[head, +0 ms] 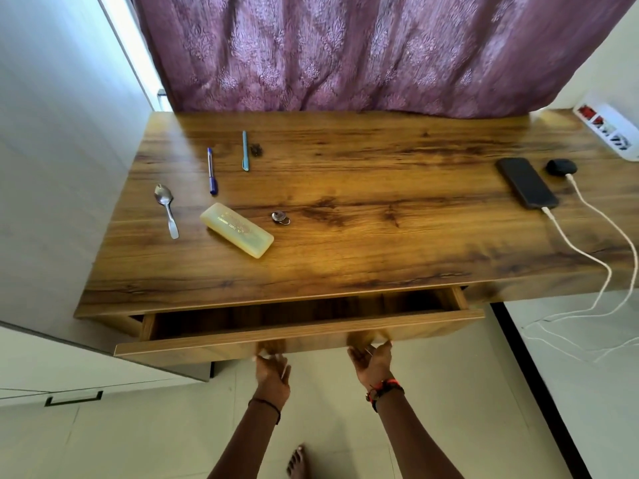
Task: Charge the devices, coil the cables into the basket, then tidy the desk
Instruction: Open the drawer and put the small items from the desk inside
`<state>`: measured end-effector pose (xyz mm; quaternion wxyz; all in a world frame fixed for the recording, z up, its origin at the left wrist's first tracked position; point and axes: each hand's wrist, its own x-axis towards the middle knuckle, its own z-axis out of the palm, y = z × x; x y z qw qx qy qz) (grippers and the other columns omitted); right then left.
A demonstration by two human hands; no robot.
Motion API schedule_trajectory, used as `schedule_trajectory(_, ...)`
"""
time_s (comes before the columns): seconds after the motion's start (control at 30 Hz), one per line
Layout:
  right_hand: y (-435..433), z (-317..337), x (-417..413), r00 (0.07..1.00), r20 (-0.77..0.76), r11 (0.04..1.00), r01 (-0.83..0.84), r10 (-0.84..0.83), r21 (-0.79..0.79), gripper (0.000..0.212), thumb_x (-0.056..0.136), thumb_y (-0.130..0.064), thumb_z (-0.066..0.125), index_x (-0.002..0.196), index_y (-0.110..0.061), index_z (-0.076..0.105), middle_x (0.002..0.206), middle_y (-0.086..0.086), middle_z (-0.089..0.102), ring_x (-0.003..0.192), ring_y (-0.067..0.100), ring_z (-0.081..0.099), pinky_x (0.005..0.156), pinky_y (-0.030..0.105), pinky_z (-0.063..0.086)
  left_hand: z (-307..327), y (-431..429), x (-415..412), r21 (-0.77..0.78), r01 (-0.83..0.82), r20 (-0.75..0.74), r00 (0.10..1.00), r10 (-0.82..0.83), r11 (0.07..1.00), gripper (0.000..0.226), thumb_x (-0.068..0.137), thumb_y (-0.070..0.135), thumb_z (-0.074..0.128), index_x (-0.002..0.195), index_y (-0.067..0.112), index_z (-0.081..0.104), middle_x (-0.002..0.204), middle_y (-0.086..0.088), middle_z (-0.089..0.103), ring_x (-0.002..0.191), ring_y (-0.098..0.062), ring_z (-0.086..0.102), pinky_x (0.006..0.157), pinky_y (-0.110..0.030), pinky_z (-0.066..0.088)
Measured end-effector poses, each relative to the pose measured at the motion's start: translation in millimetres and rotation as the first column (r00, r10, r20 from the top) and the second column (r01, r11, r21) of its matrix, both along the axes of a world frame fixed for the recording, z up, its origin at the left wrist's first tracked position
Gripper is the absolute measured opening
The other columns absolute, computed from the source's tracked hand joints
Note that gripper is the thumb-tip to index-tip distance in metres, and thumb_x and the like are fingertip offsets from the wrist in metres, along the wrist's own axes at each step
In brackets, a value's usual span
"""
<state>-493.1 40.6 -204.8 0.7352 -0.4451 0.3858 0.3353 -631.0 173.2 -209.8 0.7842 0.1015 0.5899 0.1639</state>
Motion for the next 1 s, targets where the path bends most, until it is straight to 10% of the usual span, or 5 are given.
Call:
schedule_trajectory(0.13, -35.8, 17.0, -15.4, 0.896, 0.011, 0.879, -0.433, 0.444, -0.201, 0.047, 0.100, -0.026, 0.035, 0.125, 0.012, 0.041, 0.095, 0.029, 0.060, 0.068, 0.027, 0.054, 0.079, 0.039, 0.050, 41.5, -45.9, -13.6, 0.099, 0.549, -0.047, 0.836, -0.547, 0.830, 0.022, 0.097, 0.022, 0.042, 0.087, 0.010, 0.057, 0.084, -0.009, 0.060, 0.072, -0.020, 0.057, 0.068, -0.030, 0.044)
schedule_trajectory(0.3, -43.3, 86.1, -23.7, 0.192, -0.116, 0.097, -0.825, 0.974, -0.557, 0.032, 0.094, -0.037, 0.047, 0.091, -0.008, 0.059, 0.078, 0.005, 0.065, 0.061, 0.015, 0.059, 0.060, 0.025, 0.050, 113.0, -55.0, -6.8, 0.753, 0.617, -0.362, 0.680, -0.637, 0.230, 0.032, 0.096, 0.029, 0.040, 0.087, 0.013, 0.066, 0.078, 0.001, 0.068, 0.073, -0.010, 0.063, 0.064, -0.019, 0.047)
schedule_trajectory(0.47, -23.3, 155.6, -11.3, 0.141, 0.227, 0.262, -0.671, 0.964, -0.694, 0.023, 0.096, -0.032, 0.047, 0.092, -0.012, 0.057, 0.074, 0.000, 0.062, 0.061, 0.010, 0.059, 0.058, 0.020, 0.050, 120.8, -2.0, 17.0, 0.688, 0.638, -0.726, 0.609, -0.321, -0.346, 0.025, 0.098, 0.032, 0.038, 0.091, 0.023, 0.060, 0.084, 0.009, 0.058, 0.078, -0.003, 0.055, 0.065, -0.019, 0.046)
schedule_trajectory(0.67, 13.4, 132.5, 17.0, 0.024, 0.167, 0.168, -0.220, 0.986, -0.961, 0.035, 0.098, -0.036, 0.039, 0.094, -0.009, 0.060, 0.087, 0.008, 0.067, 0.081, 0.021, 0.064, 0.069, 0.036, 0.053, 93.8, 25.4, 24.1, 0.574, 0.698, -0.819, 0.486, -0.304, -0.429, 0.023, 0.099, 0.034, 0.036, 0.092, 0.024, 0.056, 0.083, 0.006, 0.058, 0.071, -0.006, 0.056, 0.063, -0.022, 0.048)
schedule_trajectory(1.0, 6.8, 108.2, 12.9, -0.065, 0.021, 0.013, -0.119, 0.998, -0.993, 0.024, 0.097, -0.026, 0.043, 0.101, -0.010, 0.061, 0.096, 0.008, 0.067, 0.089, 0.022, 0.066, 0.065, 0.029, 0.050, 92.2, 16.6, 21.5, 0.600, 0.714, -0.797, 0.500, -0.338, -0.359, 0.022, 0.099, 0.026, 0.039, 0.090, 0.018, 0.057, 0.080, 0.003, 0.055, 0.066, -0.007, 0.056, 0.058, -0.016, 0.043)
